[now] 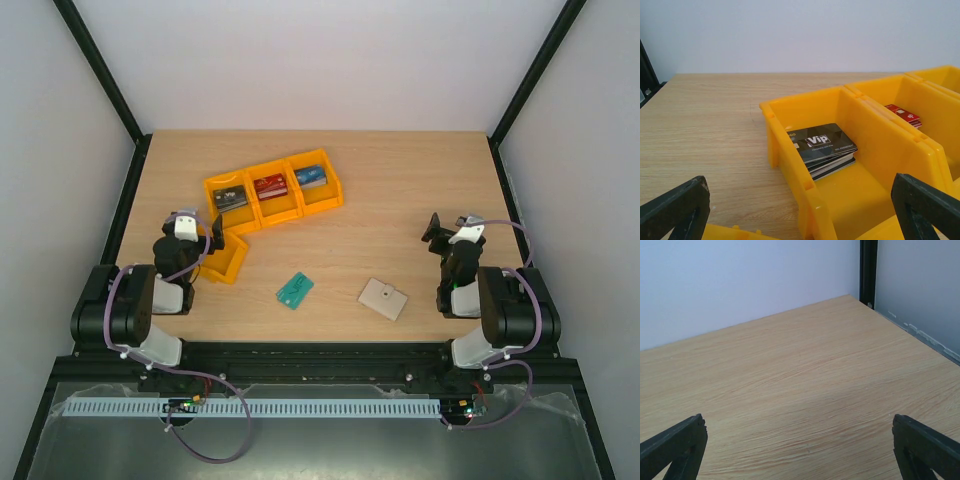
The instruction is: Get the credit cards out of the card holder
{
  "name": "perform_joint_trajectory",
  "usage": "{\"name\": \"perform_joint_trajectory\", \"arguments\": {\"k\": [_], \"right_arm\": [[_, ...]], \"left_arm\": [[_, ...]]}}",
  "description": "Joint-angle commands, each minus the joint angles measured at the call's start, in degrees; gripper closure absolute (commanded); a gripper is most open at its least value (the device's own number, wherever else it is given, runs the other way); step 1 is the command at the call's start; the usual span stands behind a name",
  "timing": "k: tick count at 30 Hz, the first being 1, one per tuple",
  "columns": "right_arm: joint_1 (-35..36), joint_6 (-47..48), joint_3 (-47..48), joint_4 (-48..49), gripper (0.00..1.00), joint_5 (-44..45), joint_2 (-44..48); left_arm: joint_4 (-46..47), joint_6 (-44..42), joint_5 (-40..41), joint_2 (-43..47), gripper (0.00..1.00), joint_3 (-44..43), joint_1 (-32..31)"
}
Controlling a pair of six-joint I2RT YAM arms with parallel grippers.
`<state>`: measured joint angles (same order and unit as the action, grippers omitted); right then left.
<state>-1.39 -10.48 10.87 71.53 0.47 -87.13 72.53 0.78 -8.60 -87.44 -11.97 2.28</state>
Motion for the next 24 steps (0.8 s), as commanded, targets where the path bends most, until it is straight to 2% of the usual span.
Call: {"name": "perform_joint_trajectory", "arguments": {"k": [1, 9, 11, 13, 16, 18, 20, 23, 24], "right_arm": [[0.3, 1.6, 1.7, 2.6, 0.01, -0.8, -0.7], [0.4, 1.6, 1.9, 2.3, 0.01, -0.3, 0.1], [0.4, 1.4, 5.0, -7.4, 0.01, 0.0, 4.9], [0.4, 0.0, 11.7, -23.6, 0.01, -0.2, 10.2], [0.4, -1.2, 20.8, -39.6, 0.01, -12.3, 14.6], [0.4, -2.3, 25.7, -47.2, 0.01, -22.0, 15.2], [0.7, -4.9, 30.6, -57.0, 0.01, -27.7, 14.8], [3.2, -9.5, 34.8, -71.2, 0.08, -25.7, 15.0], [4.6, -10.9, 35.4, -75.4, 0.11, -23.5, 15.2]], "left_arm": [[2.7, -0.4, -1.0, -0.5, 0.01, -1.0, 0.3], [2.7, -0.3, -1.2, -0.3, 0.01, -0.9, 0.4], [-0.7, 0.0, -2.3, 1.1, 0.01, -2.6, 1.0], [-7.9, 0.5, -3.3, 4.2, 0.0, -5.5, 1.6], [-17.5, 0.6, -7.4, 8.9, 0.01, -9.2, 3.1], [-18.3, -1.6, -9.9, 12.1, 0.01, -9.4, 3.2], [-19.4, -3.2, -10.9, 16.2, 0.01, -9.6, 3.3], [-31.1, -5.0, -11.4, 22.9, 0.01, -14.9, 3.4], [-41.1, -5.6, -11.6, 24.2, 0.01, -18.6, 3.4]]}}
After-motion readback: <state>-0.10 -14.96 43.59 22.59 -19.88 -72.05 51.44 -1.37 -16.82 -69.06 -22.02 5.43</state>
